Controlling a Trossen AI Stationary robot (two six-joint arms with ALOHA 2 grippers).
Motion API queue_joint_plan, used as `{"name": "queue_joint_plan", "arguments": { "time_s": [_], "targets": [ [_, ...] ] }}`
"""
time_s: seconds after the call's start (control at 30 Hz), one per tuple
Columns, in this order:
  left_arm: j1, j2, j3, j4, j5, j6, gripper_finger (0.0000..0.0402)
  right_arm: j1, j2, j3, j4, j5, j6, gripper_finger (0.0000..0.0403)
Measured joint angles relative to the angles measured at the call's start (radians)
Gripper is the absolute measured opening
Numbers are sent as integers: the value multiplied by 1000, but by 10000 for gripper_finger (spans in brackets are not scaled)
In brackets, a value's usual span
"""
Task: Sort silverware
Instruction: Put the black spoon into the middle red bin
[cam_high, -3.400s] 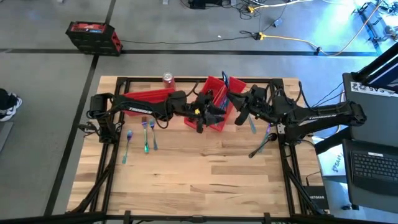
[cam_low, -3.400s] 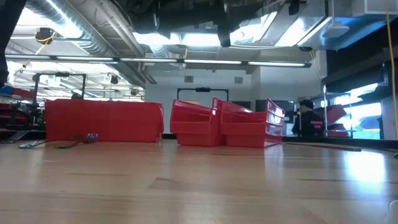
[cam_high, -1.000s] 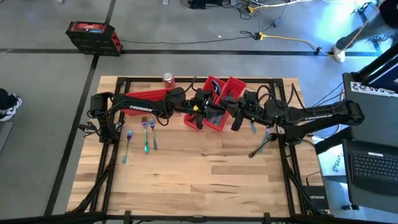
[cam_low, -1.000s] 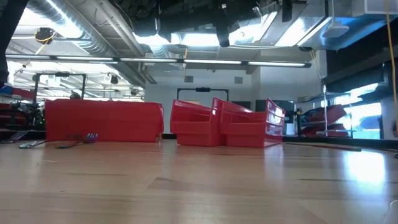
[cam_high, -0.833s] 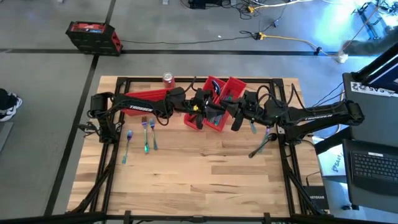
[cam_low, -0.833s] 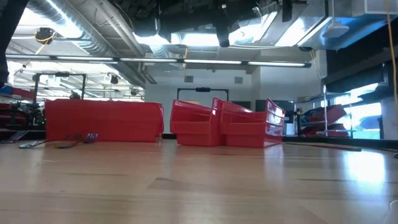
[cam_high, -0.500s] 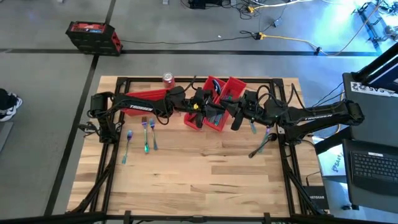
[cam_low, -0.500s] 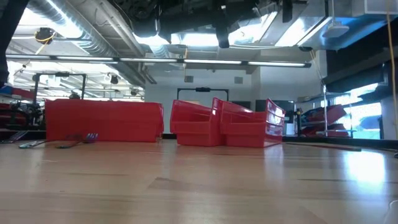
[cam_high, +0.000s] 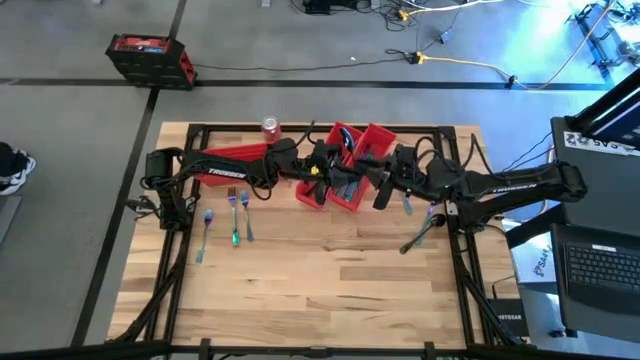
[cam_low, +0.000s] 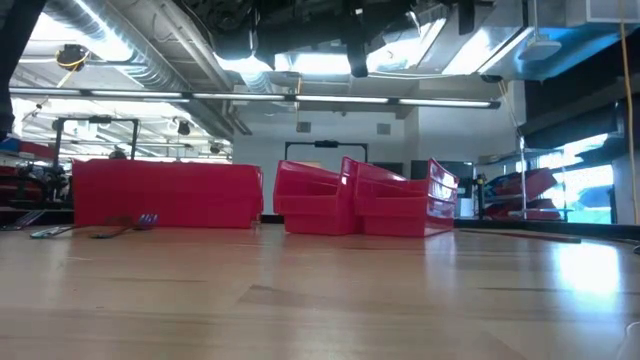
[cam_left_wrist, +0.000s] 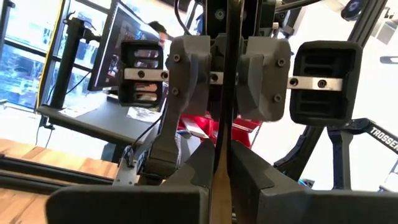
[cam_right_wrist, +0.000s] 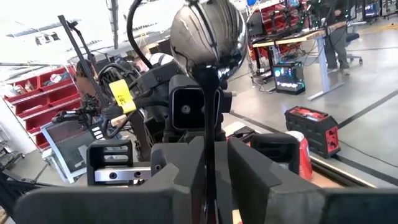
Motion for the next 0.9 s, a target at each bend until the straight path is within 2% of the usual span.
{"name": "queue_joint_plan", "arguments": {
  "time_s": [0.37, 0.5, 0.73, 0.9],
  "targets": [
    [7, 0, 0, -2, -19, 7, 11, 0, -129, 0, -140, 44, -6, 133],
    [37, 0, 0, -25, -13, -12, 11, 0, -161, 0, -187, 45, -4, 146],
    [87, -1, 101, -328, -24, 132, 11, 1, -224, 0, -323, 44, 29, 146],
    [138, -2, 191, -564, -85, 221, 11, 1, -248, 0, -403, 50, 57, 145]
  ]
}}
